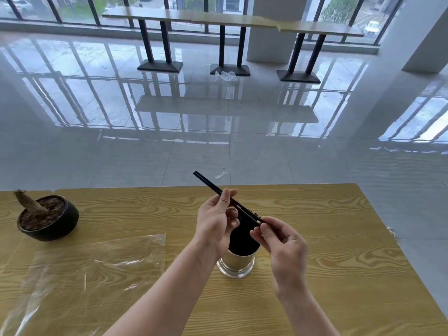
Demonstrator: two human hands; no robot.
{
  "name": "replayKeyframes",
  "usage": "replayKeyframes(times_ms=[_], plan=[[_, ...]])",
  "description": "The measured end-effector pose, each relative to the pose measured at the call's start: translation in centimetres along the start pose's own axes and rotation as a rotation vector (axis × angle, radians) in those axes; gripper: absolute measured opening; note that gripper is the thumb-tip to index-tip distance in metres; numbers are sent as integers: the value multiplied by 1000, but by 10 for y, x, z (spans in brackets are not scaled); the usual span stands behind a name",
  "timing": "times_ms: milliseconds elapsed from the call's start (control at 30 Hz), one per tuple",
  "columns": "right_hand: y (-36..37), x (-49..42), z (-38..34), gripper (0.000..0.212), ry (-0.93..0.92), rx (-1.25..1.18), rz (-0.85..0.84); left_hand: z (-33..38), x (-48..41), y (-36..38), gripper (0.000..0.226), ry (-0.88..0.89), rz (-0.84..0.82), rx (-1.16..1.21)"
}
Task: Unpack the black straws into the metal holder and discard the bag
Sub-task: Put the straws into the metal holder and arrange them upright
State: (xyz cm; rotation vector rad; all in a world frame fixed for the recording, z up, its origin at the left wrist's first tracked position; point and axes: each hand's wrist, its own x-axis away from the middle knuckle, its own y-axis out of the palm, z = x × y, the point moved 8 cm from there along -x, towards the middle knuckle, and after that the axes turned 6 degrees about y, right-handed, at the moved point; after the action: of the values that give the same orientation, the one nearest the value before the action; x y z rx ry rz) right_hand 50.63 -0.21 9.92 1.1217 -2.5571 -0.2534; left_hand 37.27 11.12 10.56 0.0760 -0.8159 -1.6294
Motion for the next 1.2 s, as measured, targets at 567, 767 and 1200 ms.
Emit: replayKeyframes(times_ms=[567,767,1200], plan=[[45,-13,-75,18,-446,703,-282,-8,22,26,34,610,-411,-1261],[23,-22,-52,5,-419,835,-176,-1,26,9,22,679,-302,-1255],[40,-27,-13,27,-621,1188,-16,0,6,-36,48,664,-19,-1282]])
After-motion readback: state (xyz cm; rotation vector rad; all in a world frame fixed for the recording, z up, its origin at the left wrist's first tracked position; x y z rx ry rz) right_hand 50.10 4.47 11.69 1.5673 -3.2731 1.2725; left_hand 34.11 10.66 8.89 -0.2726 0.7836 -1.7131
